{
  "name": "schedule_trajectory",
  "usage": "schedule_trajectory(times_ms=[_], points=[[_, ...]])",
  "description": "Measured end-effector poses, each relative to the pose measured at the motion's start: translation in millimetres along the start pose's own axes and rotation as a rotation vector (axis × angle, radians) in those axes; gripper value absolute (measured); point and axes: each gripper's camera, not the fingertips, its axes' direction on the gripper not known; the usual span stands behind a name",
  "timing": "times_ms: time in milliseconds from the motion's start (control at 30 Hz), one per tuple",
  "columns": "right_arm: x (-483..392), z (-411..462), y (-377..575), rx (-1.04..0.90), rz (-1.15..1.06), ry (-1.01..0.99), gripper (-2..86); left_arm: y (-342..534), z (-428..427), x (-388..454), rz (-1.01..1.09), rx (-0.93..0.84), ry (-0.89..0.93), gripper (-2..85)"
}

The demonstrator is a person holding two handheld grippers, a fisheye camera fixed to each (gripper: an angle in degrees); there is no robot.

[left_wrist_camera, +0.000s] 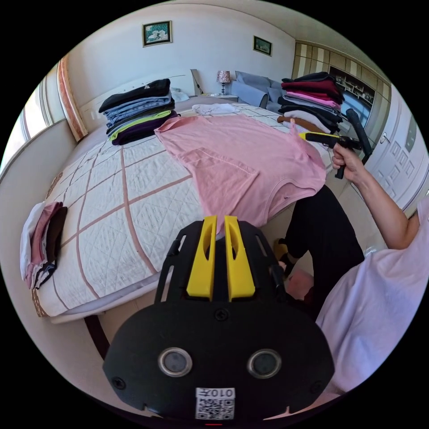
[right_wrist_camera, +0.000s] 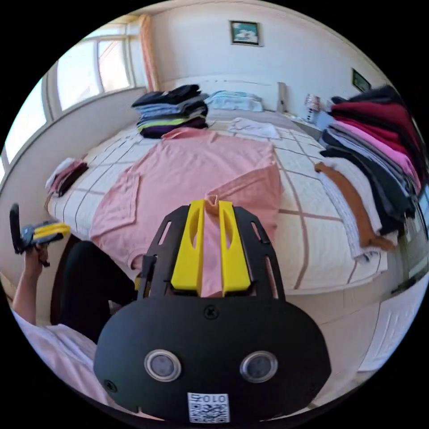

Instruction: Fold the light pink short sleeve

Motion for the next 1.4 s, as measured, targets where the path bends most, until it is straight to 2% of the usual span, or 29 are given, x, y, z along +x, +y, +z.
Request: schedule_trajectory(times_ms=[67, 167, 233, 333, 433, 600, 667, 833, 1000, 1167, 1400], points=[[-32.1, 35.5, 16.7, -0.108, -0.104, 0.040, 7.2, -6.0, 0.8, 0.8, 0.009, 0.003, -0.001, 1.5], [-14.0, 15.2, 38.7, -0.030, -0.067, -0.026, 7.4, -10.7, 0.4, -0.1, 0.036, -0.004, -0.016, 1.5], [3.2, -1.5, 52.1, 0.007, -0.037, 0.005, 7.7, -8.6, 6.6, -6.0, 0.035, -0.025, -0.025, 1.5], [32.6, -5.6, 79.0, -0.037, 0.011, 0.053, 9.2, -5.1, 16.6, -17.8, -0.019, -0.019, 0.038, 1.4], [35.2, 7.3, 107.5, -0.097, -0.046, 0.123, 9.8, -9.4, 21.1, -20.5, -0.045, 0.004, 0.074, 1.3], [29.9, 41.4, 122.9, -0.153, -0.055, 0.160, 8.0, -28.4, 26.7, -9.4, 0.047, -0.014, 0.041, 1.3], [30.9, 48.6, 118.9, -0.168, -0.037, 0.093, 5.2, -33.5, 27.8, -9.1, 0.062, -0.015, 0.032, 1.3], [19.2, 41.6, 138.7, -0.179, -0.037, 0.128, 4.3, -33.4, 31.7, -23.4, 0.008, 0.010, 0.057, 1.6], [18.0, 45.6, 151.5, -0.212, -0.092, 0.086, 4.3, -38.7, 49.3, -30.1, 0.013, -0.037, 0.111, 3.2], [46.5, 29.7, 159.3, -0.166, 0.037, 0.013, 5.2, -99.0, 62.1, -14.4, 0.114, 0.023, 0.188, 5.2], [52.9, 40.0, 163.1, -0.066, 0.077, -0.025, 9.3, -291.9, 138.9, 69.1, 0.369, 0.063, 0.391, 7.5]])
